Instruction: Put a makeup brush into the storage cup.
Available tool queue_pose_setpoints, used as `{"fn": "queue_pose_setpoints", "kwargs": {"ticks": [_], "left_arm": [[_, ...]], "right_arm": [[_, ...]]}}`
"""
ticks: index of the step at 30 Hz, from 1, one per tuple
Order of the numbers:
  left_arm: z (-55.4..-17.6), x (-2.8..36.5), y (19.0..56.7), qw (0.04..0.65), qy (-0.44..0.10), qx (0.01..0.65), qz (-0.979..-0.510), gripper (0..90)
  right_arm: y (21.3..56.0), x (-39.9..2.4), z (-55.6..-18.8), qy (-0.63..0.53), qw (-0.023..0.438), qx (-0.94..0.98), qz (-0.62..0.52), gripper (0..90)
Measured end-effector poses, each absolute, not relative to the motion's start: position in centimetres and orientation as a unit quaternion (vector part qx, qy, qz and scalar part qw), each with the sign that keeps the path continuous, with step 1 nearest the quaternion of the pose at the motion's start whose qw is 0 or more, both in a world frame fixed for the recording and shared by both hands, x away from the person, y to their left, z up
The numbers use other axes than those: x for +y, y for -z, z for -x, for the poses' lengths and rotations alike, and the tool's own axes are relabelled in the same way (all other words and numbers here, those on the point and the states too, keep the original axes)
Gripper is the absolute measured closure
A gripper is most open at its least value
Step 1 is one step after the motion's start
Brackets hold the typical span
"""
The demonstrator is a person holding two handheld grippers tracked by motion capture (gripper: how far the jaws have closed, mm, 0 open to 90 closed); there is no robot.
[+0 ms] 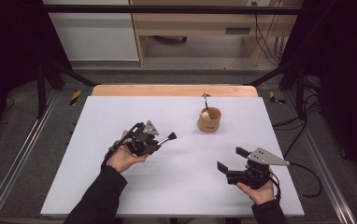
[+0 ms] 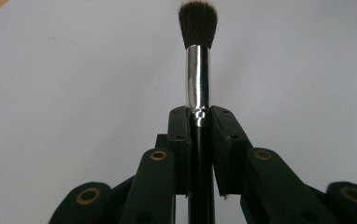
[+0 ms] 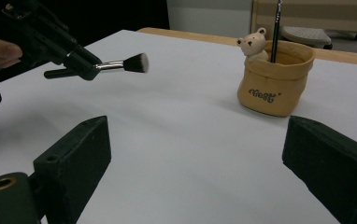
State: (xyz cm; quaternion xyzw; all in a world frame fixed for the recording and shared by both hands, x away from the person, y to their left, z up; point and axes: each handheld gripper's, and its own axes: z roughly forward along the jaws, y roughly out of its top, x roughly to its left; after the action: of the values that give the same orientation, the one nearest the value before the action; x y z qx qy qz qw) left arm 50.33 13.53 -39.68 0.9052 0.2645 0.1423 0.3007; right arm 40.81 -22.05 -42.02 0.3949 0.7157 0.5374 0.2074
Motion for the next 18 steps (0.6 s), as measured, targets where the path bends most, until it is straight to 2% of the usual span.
{"fn": "queue_pose_setpoints", "kwargs": {"ticks": [18], "left_arm": [[-47.2,14.4,39.0,0.348,-0.168,0.297,-0.873,78.5]], "right_arm": [[40.5,-19.7,-42.0,-0.558,0.188,0.708,-0.389,9.6]]}}
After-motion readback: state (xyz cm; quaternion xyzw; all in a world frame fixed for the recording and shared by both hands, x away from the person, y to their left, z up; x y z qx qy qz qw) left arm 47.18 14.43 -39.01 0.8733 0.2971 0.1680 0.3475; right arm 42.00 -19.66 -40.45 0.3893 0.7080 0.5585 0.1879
